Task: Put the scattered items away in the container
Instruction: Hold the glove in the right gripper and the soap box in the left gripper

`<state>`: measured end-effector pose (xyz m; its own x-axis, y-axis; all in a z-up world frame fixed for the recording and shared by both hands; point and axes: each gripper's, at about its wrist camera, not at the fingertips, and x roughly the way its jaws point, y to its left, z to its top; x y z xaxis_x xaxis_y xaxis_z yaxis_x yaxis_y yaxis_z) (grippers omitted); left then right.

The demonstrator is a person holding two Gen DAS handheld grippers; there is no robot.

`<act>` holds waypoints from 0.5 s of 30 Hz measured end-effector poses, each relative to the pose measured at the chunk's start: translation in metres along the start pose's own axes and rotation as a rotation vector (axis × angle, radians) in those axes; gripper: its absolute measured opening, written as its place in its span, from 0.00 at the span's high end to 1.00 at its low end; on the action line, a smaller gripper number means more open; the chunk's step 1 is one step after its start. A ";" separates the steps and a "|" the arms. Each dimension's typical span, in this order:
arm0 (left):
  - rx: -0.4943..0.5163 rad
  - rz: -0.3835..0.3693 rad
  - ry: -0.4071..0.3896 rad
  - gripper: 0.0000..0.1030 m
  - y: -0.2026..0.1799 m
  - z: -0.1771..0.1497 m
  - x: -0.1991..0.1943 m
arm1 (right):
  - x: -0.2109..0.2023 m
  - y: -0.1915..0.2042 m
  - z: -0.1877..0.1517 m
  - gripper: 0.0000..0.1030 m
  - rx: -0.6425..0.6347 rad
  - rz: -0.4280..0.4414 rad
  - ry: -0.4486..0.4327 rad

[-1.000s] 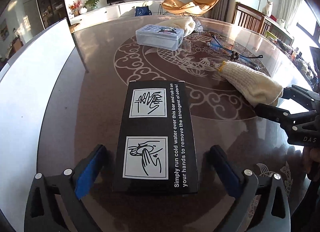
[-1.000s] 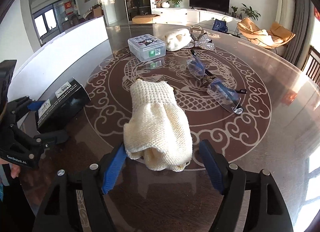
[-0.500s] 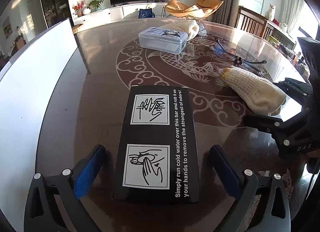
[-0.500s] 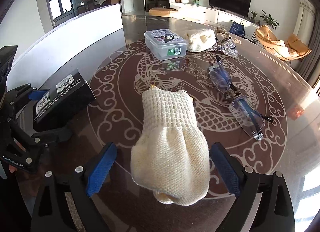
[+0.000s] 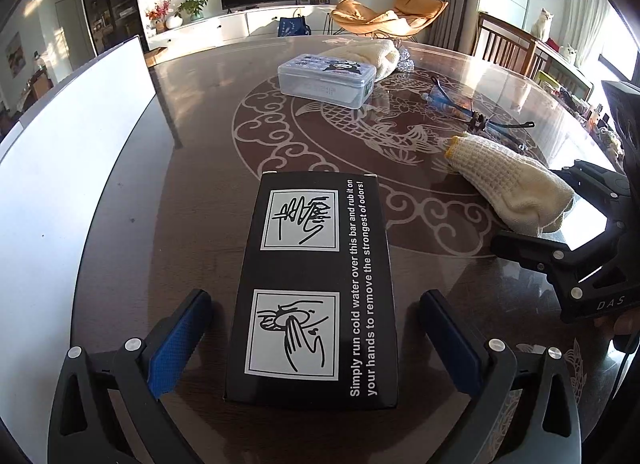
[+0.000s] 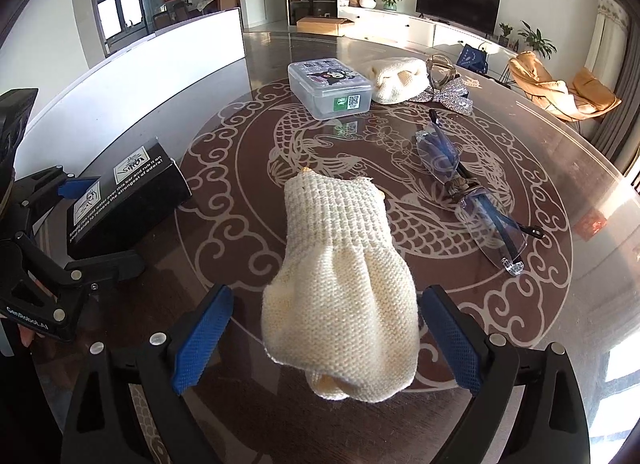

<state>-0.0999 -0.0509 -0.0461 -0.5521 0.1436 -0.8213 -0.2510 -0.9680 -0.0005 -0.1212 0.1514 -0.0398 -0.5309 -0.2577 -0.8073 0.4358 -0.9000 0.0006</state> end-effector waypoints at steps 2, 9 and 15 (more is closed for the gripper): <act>-0.009 0.006 0.003 0.00 0.000 0.001 0.000 | -0.001 0.000 -0.001 0.07 0.001 -0.004 0.000; -0.039 0.027 0.006 0.00 -0.001 0.001 0.002 | -0.001 0.000 -0.001 0.07 0.003 -0.004 0.000; -0.042 0.028 0.022 0.00 -0.002 0.002 0.002 | -0.001 0.001 0.001 0.06 0.011 -0.010 0.000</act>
<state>-0.1026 -0.0483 -0.0465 -0.5402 0.1124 -0.8340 -0.2021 -0.9794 -0.0011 -0.1209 0.1502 -0.0388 -0.5351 -0.2483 -0.8075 0.4223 -0.9065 -0.0011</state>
